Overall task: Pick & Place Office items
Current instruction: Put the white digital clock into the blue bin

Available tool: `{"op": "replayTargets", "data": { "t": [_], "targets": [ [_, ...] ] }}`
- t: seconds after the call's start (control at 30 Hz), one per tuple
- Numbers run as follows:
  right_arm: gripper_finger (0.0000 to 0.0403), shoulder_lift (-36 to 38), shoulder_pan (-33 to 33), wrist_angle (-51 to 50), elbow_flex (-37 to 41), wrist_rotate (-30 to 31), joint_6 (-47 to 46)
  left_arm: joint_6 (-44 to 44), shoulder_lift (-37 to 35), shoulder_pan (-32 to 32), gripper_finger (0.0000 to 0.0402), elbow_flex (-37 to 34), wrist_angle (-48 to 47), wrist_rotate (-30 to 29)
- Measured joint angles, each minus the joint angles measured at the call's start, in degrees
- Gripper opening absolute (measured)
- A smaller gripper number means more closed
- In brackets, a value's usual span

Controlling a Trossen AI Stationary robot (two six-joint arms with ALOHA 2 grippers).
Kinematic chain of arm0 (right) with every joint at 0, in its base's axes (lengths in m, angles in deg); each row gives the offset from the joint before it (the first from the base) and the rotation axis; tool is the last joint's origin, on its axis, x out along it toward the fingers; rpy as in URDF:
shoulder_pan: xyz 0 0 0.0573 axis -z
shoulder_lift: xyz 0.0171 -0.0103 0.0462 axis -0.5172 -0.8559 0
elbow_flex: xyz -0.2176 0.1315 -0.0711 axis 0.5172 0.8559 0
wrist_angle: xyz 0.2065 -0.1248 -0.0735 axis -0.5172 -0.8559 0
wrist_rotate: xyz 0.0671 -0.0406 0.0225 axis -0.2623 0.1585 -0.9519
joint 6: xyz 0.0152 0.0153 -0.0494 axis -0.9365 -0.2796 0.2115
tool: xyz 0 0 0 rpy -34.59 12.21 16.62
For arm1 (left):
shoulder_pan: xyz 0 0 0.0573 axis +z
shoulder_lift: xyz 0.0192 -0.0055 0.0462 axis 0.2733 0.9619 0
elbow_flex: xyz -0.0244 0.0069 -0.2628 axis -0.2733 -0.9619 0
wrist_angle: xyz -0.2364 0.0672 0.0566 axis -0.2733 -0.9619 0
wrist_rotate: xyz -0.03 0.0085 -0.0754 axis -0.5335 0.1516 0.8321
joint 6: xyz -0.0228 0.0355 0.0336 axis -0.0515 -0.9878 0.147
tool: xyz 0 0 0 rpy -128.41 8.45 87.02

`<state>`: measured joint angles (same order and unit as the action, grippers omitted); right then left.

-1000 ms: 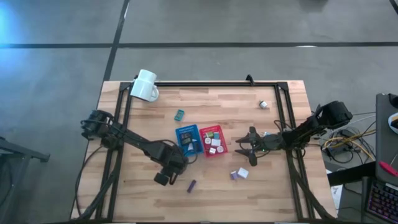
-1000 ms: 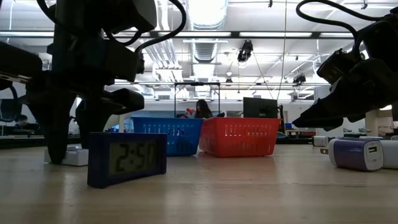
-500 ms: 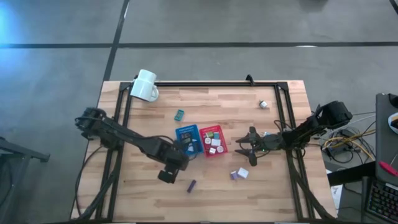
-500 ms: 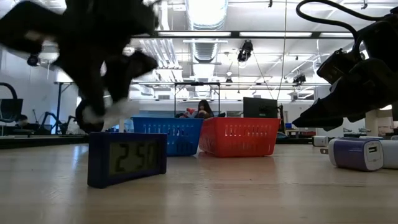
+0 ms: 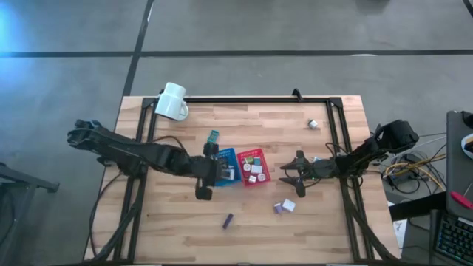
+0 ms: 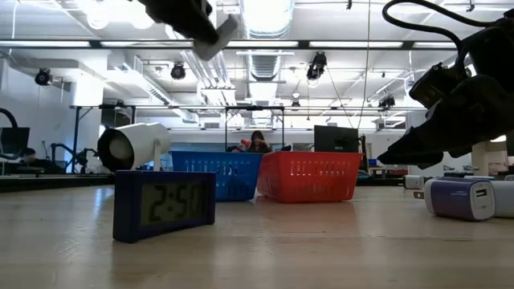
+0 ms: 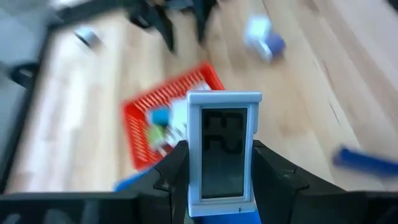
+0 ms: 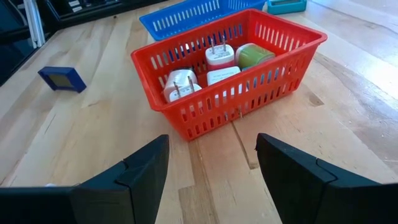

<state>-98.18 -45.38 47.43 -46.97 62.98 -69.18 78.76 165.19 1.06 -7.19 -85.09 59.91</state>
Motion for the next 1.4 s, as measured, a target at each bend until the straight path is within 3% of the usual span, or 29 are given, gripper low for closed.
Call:
{"op": "replayTargets", "data": {
  "t": [0.3,0.73,1.13,1.4],
  "targets": [
    [0.0235,0.0,0.0,0.0,0.0,-0.07,-0.01,-0.31,-4.66,1.92,0.0136,-7.38,14.24,-5.84],
    [0.0235,0.0,0.02,0.0,0.0,-0.09,0.0,3.85,-5.14,4.58,0.0135,-26.52,44.1,-7.66],
    [0.0235,0.0,0.01,0.0,0.0,-0.09,0.0,7.63,-5.84,5.37,0.0135,-33.99,53.34,-7.66],
    [0.0235,0.0,0.02,0.02,0.0,-0.08,-0.02,13.28,-5.66,5.57,0.0135,-37.41,52.34,-7.67]
  ]
}}
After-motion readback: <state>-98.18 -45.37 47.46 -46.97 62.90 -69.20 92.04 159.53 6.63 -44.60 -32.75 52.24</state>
